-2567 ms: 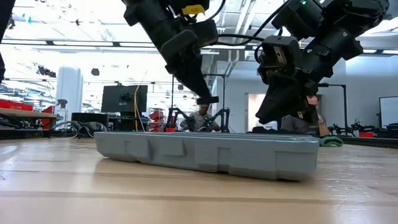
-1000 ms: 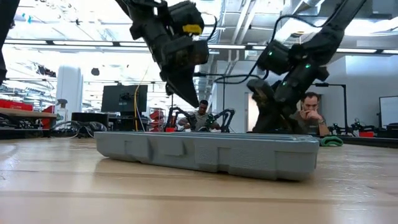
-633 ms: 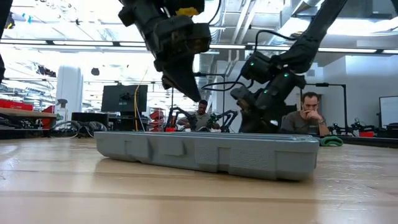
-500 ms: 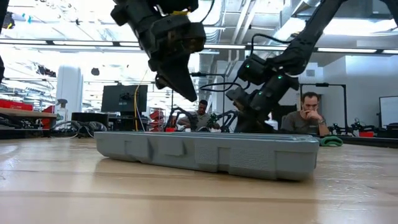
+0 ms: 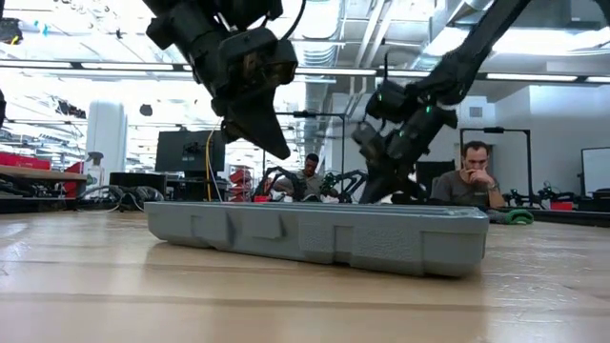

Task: Prefit tool cases
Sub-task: Remove the orange hex key set from the gray prefit tool case

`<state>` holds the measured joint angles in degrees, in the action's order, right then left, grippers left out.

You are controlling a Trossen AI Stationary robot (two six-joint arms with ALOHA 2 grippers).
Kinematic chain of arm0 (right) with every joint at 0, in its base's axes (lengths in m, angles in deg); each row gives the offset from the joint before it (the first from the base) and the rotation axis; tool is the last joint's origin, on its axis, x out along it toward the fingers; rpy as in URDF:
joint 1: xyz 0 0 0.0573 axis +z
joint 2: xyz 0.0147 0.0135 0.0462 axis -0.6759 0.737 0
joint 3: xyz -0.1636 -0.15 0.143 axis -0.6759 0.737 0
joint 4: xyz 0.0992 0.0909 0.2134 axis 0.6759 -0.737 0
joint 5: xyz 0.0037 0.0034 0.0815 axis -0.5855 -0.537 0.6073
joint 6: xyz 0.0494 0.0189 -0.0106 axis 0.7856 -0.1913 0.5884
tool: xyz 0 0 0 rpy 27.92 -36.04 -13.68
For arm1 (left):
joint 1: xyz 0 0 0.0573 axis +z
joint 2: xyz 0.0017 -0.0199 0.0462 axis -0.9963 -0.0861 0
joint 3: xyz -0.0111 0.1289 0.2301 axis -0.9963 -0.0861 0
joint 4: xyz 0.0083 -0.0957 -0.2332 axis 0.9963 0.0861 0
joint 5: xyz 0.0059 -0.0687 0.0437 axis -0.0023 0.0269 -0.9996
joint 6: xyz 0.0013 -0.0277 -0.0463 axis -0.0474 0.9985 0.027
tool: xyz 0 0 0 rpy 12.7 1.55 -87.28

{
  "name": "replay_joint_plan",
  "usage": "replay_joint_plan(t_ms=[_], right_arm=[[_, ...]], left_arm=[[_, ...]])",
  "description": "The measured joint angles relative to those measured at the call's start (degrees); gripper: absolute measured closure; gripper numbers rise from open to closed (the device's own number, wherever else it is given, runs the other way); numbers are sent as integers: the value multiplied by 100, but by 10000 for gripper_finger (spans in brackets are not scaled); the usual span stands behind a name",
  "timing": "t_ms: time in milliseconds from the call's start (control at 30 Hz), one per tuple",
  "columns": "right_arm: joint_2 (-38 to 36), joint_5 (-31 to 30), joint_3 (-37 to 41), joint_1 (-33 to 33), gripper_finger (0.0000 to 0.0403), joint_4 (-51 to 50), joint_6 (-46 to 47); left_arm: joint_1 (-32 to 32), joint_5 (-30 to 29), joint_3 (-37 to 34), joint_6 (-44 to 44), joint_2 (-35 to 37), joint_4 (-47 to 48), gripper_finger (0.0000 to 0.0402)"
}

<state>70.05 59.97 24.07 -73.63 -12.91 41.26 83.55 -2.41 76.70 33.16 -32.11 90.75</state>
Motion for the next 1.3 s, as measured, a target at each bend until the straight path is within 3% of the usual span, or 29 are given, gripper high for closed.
replay_joint_plan(t_ms=[267,533,767,1033,1300], right_arm=[[-1167,-369,425,1522,402,-520,193],[-2233,-1326,1517,3308,402,-268,1938],[-2454,-1954,1954,4427,402,-271,3245],[-1821,-1919,2216,4847,402,262,3726],[-1277,-1339,2209,4450,402,1169,3293]], left_arm=[[129,-74,0,-135,0,29,402],[238,171,-424,-88,-2,-190,402],[97,284,-1109,563,-39,-569,402],[-425,232,-1325,1410,-240,-1352,402],[-1152,88,-1323,2433,-829,-2226,401]])
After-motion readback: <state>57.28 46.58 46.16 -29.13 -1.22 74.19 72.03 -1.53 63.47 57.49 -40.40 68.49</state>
